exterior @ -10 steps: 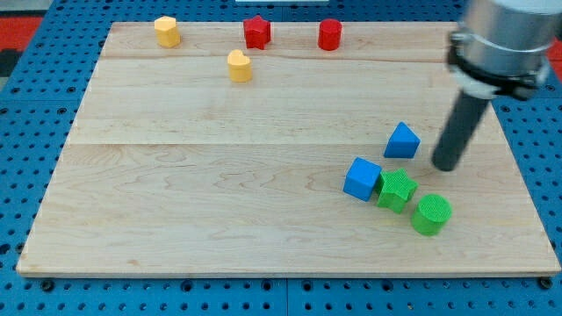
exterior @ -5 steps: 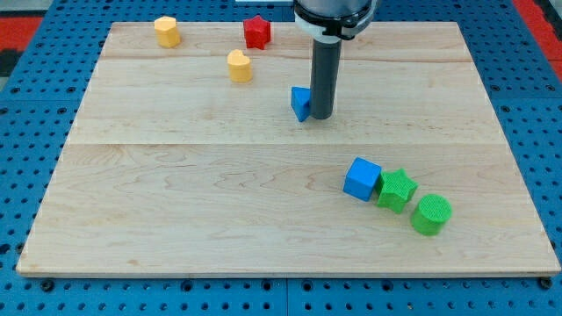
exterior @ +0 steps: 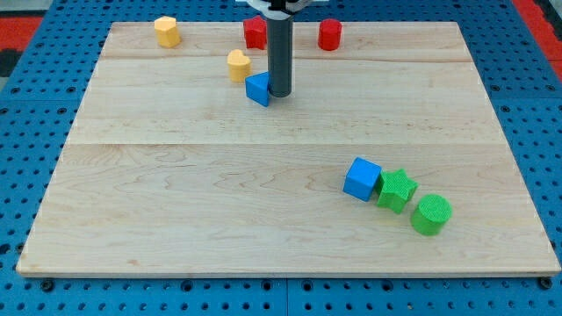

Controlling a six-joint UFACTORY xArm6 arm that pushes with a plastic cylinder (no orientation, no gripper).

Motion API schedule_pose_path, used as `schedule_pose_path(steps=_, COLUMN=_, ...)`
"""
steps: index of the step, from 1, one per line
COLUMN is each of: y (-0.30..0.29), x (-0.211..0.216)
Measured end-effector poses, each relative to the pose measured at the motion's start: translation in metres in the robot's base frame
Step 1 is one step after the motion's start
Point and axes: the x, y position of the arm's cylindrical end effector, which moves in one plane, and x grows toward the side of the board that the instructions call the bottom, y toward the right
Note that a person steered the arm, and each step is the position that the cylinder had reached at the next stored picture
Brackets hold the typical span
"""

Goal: Place the blue triangle down to the yellow heart

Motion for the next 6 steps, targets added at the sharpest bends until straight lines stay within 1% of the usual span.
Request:
schedule_pose_path(steps=3, y=0.008, x=-0.003)
schedule_pose_path(steps=4, y=0.024, x=-0.013)
schedule_pose_path(steps=6, y=0.025, x=-0.015)
